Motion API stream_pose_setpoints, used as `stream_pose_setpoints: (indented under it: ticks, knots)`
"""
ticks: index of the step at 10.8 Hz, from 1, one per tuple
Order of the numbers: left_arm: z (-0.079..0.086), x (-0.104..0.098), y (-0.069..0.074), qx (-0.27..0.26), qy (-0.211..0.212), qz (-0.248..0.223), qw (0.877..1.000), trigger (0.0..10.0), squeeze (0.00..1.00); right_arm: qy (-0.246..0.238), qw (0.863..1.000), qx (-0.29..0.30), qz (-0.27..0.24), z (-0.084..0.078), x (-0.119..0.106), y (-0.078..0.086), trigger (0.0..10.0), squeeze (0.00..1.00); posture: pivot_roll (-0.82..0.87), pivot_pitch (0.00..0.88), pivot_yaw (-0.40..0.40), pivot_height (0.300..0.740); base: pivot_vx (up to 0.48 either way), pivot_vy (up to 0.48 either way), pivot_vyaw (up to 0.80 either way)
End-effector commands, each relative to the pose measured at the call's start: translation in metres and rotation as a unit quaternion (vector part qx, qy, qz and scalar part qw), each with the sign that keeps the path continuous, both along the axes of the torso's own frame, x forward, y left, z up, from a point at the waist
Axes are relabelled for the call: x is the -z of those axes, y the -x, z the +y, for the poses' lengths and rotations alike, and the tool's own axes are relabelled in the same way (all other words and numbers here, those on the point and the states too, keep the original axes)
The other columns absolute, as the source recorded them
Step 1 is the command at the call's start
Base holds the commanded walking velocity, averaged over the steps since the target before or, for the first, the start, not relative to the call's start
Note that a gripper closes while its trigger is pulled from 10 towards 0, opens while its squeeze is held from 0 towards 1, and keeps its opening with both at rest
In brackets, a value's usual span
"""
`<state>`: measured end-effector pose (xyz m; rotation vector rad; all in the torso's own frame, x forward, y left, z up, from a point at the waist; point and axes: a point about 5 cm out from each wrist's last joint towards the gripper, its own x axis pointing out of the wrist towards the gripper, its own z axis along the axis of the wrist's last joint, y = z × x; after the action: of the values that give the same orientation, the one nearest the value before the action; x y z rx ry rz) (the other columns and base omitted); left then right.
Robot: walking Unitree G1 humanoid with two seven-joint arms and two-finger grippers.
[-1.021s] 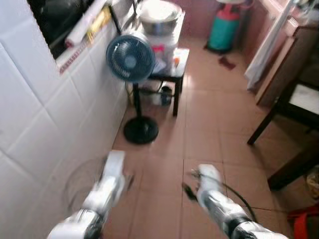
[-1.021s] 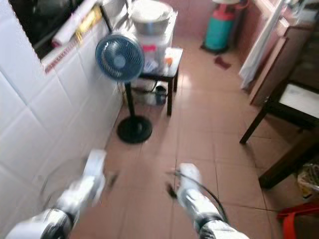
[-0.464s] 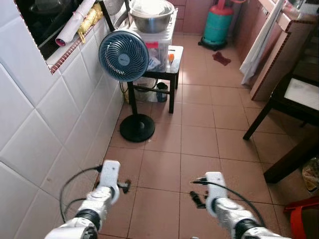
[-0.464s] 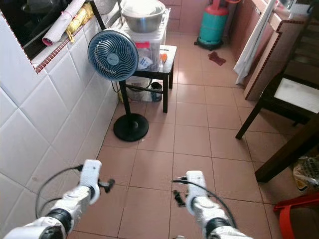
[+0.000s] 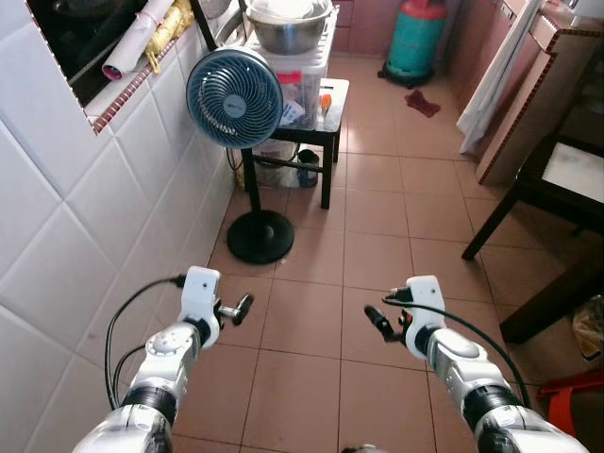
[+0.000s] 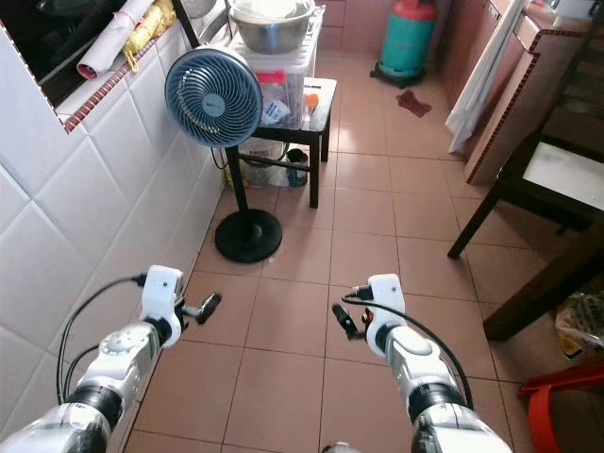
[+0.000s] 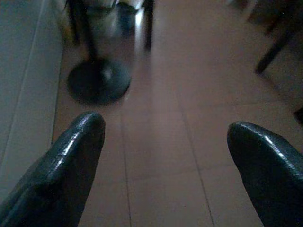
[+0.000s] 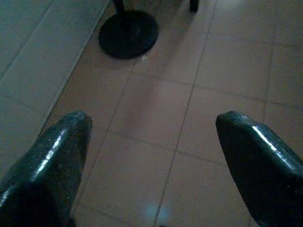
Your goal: Setting the table
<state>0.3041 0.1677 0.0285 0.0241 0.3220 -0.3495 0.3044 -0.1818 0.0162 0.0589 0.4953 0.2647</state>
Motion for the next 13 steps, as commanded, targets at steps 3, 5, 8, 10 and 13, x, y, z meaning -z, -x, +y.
stream_pose_setpoints:
  ticks: [3,5,8,10,13]
  knots:
    - [0.009,-0.025,0.019,-0.034,-0.031,-0.100,0.994,10.0,0.00,0.005,0.995,0.025,-0.099,-0.014,-0.027,0.026,10.0,0.00,-0.14,0.137,0.023,0.740,0.000,0.000,0.00]
    - [0.017,-0.027,0.055,-0.104,-0.029,-0.108,0.988,10.0,0.00,-0.022,0.993,0.045,-0.107,-0.018,-0.044,0.070,10.0,0.00,-0.15,0.141,0.035,0.740,0.000,0.000,0.00]
    - [0.027,-0.022,0.083,-0.124,-0.017,-0.091,0.988,10.0,0.00,0.016,0.987,0.069,-0.144,0.001,-0.071,0.090,10.0,0.00,-0.15,0.144,0.036,0.740,0.000,0.000,0.00]
    - [0.037,-0.025,0.079,-0.131,-0.054,-0.095,0.985,10.0,0.00,0.047,0.982,0.105,-0.151,-0.001,-0.080,0.093,10.0,0.00,-0.15,0.148,0.043,0.740,0.000,0.000,0.00]
    - [0.029,-0.027,0.067,-0.125,-0.032,-0.085,0.988,10.0,0.00,0.037,0.979,0.125,-0.158,0.007,-0.087,0.091,10.0,0.00,-0.16,0.158,0.043,0.740,0.000,0.000,0.00]
